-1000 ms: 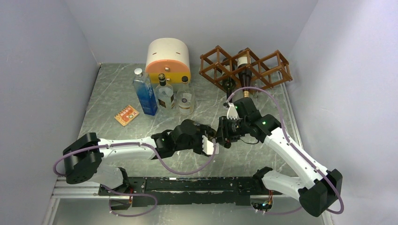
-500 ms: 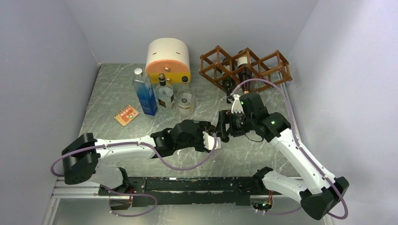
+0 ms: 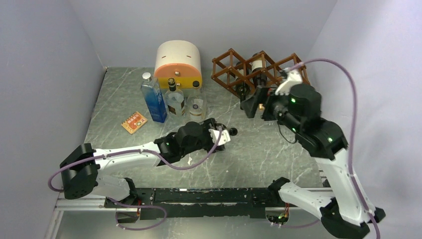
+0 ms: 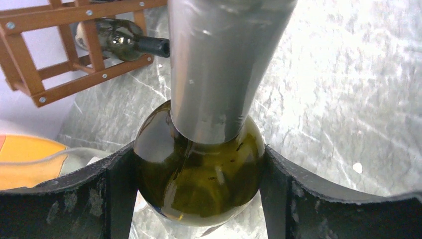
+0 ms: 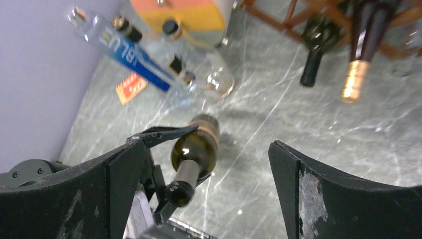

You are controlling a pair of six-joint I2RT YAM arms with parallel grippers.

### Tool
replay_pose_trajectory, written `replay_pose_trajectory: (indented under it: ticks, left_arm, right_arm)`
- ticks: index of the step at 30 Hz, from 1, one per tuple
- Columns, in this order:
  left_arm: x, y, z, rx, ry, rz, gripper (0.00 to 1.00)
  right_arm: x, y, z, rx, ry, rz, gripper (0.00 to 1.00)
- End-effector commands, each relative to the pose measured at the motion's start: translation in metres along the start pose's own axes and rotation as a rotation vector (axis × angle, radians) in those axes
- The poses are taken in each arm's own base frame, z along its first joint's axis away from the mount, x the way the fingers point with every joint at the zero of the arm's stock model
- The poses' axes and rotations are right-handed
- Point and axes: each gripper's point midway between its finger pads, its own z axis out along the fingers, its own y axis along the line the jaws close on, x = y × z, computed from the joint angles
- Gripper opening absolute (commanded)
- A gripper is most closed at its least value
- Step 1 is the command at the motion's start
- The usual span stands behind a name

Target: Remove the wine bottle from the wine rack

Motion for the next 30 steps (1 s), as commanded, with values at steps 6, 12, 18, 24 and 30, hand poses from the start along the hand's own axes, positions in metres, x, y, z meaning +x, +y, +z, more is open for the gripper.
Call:
replay_pose_trajectory:
  ticks: [6,12,18,24,30]
  left_arm:
    - [-0.078,0.072,-0.024,-0.241,-0.251,-0.521,0.07]
    - [-0.051,0.099,-0.039,-0.467,-0.161,-0.740,0.07]
    - [-0.018,0.139,-0.085,-0.813,-0.179,-0.791,0.07]
    - [0.027,0.172,-0.116,-1.082,-0.138,-0.865,0.07]
    - [0.061,0.201,-0.136,-1.225,-0.142,-0.958,0.07]
  right_arm:
    - [-0.046,-0.031,-0.057,0.129,-0.323,0.073,1.00]
    - [-0.035,-0.036,-0.043,0.161,-0.274,0.061,1.00]
    - [-0.029,-0.036,-0.020,0.169,-0.239,0.029,1.00]
    - [-0.027,-0.034,-0.004,0.163,-0.222,0.008,1.00]
    - [-0.024,-0.037,0.001,0.176,-0.217,-0.002,1.00]
